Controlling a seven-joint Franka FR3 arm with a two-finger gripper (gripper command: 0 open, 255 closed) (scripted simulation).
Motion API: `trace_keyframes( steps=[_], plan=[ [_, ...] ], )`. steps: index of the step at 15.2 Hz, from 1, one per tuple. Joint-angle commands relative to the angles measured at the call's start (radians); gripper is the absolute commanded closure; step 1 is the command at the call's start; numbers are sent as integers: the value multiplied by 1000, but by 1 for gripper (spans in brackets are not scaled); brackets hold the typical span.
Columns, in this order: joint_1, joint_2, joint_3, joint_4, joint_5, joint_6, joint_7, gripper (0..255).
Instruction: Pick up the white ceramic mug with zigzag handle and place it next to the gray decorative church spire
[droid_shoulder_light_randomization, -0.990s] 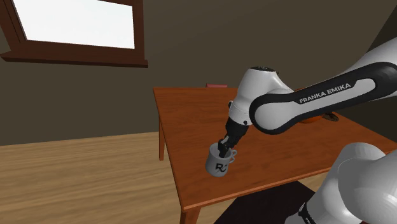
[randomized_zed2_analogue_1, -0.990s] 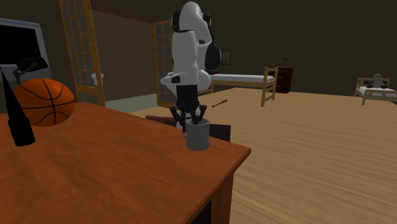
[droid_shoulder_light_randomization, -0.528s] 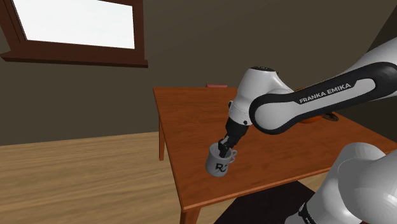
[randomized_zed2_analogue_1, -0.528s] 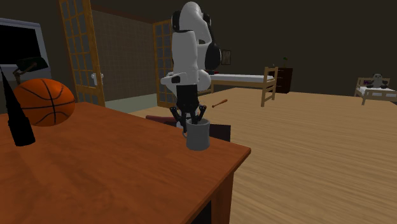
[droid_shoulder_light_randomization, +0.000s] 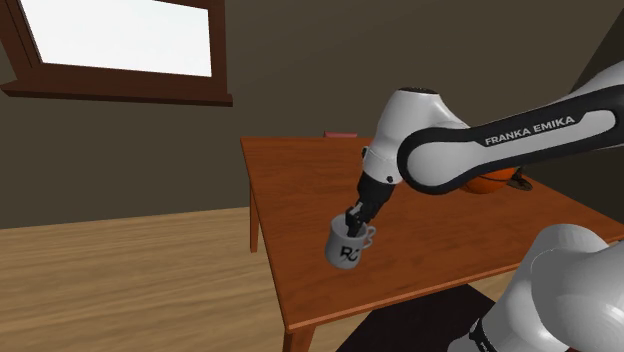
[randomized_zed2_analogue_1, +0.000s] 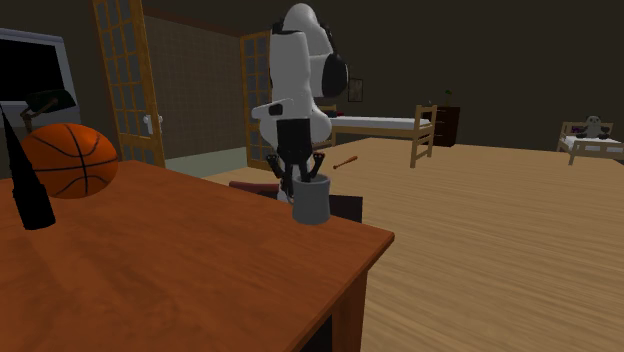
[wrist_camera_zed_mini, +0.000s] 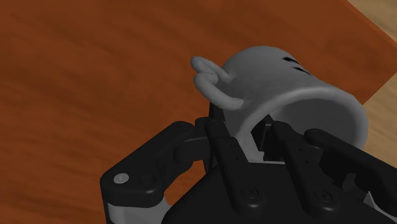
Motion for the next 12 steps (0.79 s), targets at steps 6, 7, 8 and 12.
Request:
trace_keyframes(
  steps=[6, 7, 8, 12],
  plan=[
    [-3, -61, -8, 60, -10, -120, 7, 255],
    [-4, -67, -9, 70, -12, -137, 8, 255],
    [-5, -73, -10, 80, -13, -152, 9, 255],
    [-7, -94, -14, 121, -18, -215, 12, 255]
  ],
)
